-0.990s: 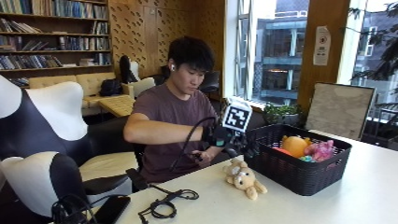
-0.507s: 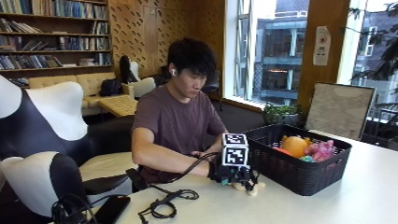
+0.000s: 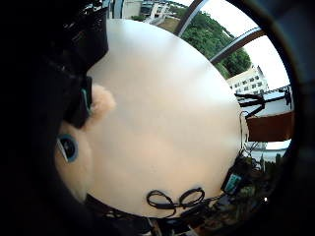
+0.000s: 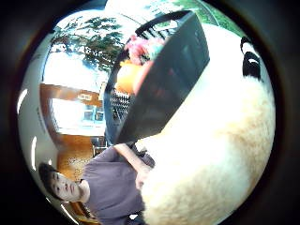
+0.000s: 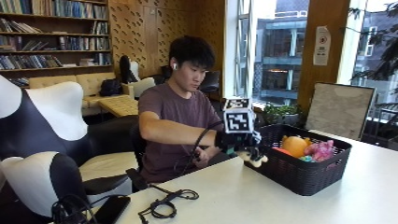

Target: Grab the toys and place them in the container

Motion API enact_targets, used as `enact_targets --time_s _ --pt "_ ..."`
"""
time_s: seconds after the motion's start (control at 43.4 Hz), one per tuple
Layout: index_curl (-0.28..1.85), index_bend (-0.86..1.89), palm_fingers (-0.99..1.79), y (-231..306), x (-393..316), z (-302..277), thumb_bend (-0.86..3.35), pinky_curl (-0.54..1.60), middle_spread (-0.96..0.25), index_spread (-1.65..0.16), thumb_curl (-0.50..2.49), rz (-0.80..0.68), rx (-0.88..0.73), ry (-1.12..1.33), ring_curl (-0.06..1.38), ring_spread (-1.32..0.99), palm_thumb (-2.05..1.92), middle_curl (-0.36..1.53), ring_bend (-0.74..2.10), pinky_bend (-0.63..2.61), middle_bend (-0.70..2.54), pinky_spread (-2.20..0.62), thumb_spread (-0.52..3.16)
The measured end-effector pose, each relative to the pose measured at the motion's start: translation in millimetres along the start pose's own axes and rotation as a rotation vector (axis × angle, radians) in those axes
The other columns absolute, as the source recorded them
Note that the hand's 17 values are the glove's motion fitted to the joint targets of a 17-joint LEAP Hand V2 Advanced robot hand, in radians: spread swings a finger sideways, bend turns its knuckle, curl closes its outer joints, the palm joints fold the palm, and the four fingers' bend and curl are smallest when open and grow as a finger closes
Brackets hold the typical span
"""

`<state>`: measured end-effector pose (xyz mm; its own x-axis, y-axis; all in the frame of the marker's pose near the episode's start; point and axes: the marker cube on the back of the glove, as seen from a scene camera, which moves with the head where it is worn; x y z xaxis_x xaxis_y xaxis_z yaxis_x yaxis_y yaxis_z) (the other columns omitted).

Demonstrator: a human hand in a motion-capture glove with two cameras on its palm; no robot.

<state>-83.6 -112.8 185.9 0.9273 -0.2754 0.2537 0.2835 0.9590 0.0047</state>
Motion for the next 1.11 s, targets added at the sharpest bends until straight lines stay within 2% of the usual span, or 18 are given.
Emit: enact_targets --time_s 0.23,0.415,0.599,0.829,0.944,0.99,1.014,1.037,1.106 --pt "0.97 1.06 0.77 -24 -45 -106 0.08 0.45 -0.37 -0.38 0.82 0.012 0.132 0.083 0.60 -0.48 0.60 0.80 0.87 0.83 1.05 -0.24 0.67" --pt "1.05 1.10 0.70 -46 -94 -143 0.06 0.49 -0.37 -0.37 0.88 -0.015 0.167 0.102 0.65 -0.50 0.61 0.87 0.93 0.89 1.10 -0.24 0.60" --pt "1.10 1.13 0.65 -75 -150 -131 0.05 0.51 -0.37 -0.37 0.93 -0.073 0.194 0.182 0.69 -0.51 0.60 0.92 0.98 0.94 1.13 -0.24 0.55" --pt "1.15 1.16 0.60 -108 -216 -85 0.03 0.54 -0.37 -0.37 0.99 -0.041 0.149 0.337 0.72 -0.51 0.60 0.97 1.01 0.99 1.15 -0.24 0.51" --pt "1.17 1.16 0.48 -109 -268 -65 0.01 0.54 -0.36 -0.36 1.02 -0.088 0.031 0.091 0.73 -0.49 0.59 0.97 0.99 0.99 1.13 -0.23 0.51" --pt "1.17 1.13 0.40 -108 -274 -56 0.01 0.55 -0.36 -0.36 1.02 -0.058 -0.040 0.117 0.74 -0.48 0.58 0.97 0.99 0.98 1.11 -0.22 0.53" --pt "1.18 1.15 0.45 -108 -273 -52 0.01 0.55 -0.36 -0.36 1.03 -0.031 -0.085 0.164 0.74 -0.48 0.59 0.98 1.00 1.00 1.13 -0.22 0.52" --pt "1.15 1.04 0.19 -107 -273 -47 -0.01 0.53 -0.35 -0.36 1.02 -0.006 -0.136 0.206 0.71 -0.46 0.56 0.95 0.93 0.98 1.04 -0.19 0.57" --pt "1.10 0.79 -0.08 -105 -276 -37 -0.05 0.58 -0.32 -0.33 0.98 0.038 -0.258 0.242 0.73 -0.39 0.45 0.92 0.87 1.08 0.99 -0.14 0.71"
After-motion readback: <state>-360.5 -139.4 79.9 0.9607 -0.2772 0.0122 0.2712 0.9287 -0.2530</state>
